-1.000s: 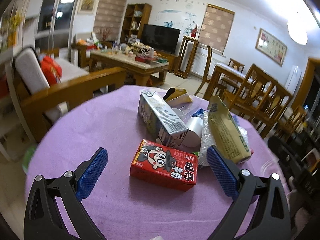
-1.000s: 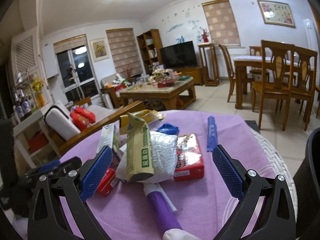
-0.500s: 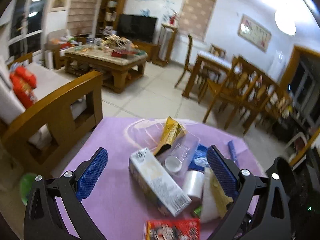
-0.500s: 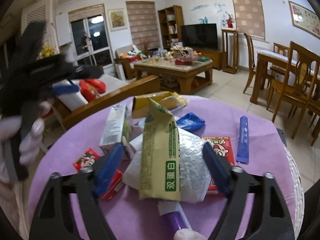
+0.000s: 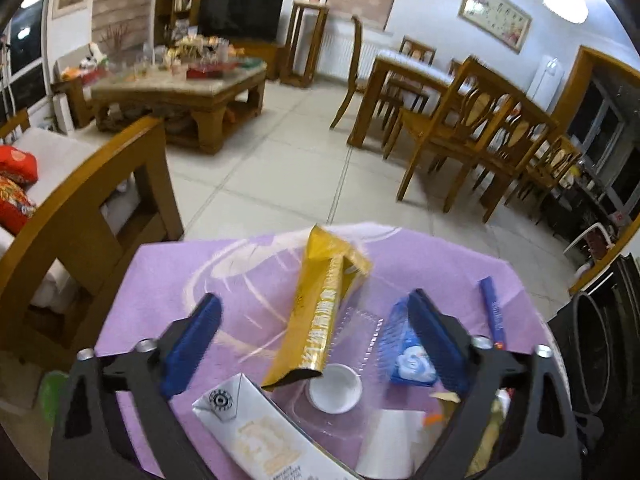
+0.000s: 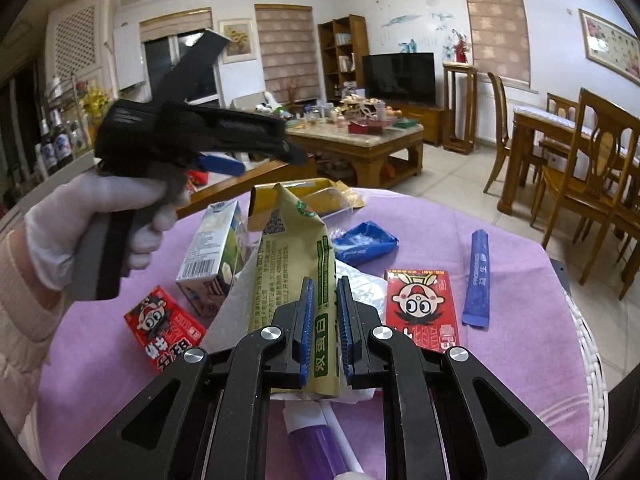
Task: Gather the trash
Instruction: 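Grasp the yellow snack stick with the left tool while the right tool grasps the beige green-lettered packet, then carry both items over the black bin while both tools open to drop them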
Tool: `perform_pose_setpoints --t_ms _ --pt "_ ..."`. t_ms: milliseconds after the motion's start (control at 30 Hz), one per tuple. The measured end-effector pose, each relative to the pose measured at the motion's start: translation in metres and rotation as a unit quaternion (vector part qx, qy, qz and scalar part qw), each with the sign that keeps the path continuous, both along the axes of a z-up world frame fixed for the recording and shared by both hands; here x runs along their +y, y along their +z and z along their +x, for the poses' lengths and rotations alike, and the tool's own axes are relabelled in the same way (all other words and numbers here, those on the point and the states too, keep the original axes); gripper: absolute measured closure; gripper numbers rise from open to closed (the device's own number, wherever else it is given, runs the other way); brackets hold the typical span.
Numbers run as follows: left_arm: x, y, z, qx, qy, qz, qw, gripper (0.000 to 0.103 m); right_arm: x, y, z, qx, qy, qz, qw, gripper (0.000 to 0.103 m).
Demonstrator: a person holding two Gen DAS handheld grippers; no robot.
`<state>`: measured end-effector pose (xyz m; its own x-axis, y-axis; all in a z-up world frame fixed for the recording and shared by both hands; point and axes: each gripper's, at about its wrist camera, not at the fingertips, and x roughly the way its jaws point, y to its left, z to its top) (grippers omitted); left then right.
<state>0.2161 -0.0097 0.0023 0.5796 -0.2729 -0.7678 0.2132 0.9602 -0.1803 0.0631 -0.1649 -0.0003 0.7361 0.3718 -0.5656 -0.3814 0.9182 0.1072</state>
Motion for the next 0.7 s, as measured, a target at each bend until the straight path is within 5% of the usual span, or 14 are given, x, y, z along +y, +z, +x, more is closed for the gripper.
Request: perform_pose_setpoints --t_ms 33,67,200,333,467,600,700 --pt "0.001 -0.004 0.004 0.012 -0.001 -0.002 0.9999 0.044 -0.001 0.0 0.0 0.0 0.0 0.002 1.0 0.09" --pt "0.003 -0.01 0.009 0.032 0.0 -0.015 0.9994 0.052 -0.002 0.001 0.0 0.0 0.0 0.003 1.0 0.091" --pt "0.011 -0.026 0.017 0.055 0.003 -0.028 0.9981 0.06 -0.007 0.003 0.002 0.003 -0.005 0.016 1.0 0.09" --pt "0.018 -0.03 0.015 0.059 0.008 -0.031 0.9978 0.086 -0.01 0.004 0.002 0.003 -0.006 0.023 1.0 0.084" --pt "0.024 -0.02 0.006 0.037 0.009 -0.055 0.9978 0.089 -0.007 0.004 0.001 0.004 0.001 0.026 1.0 0.055" --pt "0.039 -0.001 -0.008 -0.002 0.019 -0.095 0.9953 0.089 -0.003 0.003 0.001 0.003 0.003 0.018 1.0 0.055" --pt "0.049 0.015 -0.024 -0.027 0.017 -0.131 0.9909 0.089 -0.001 0.0 0.004 0.009 0.008 0.014 1.0 0.065"
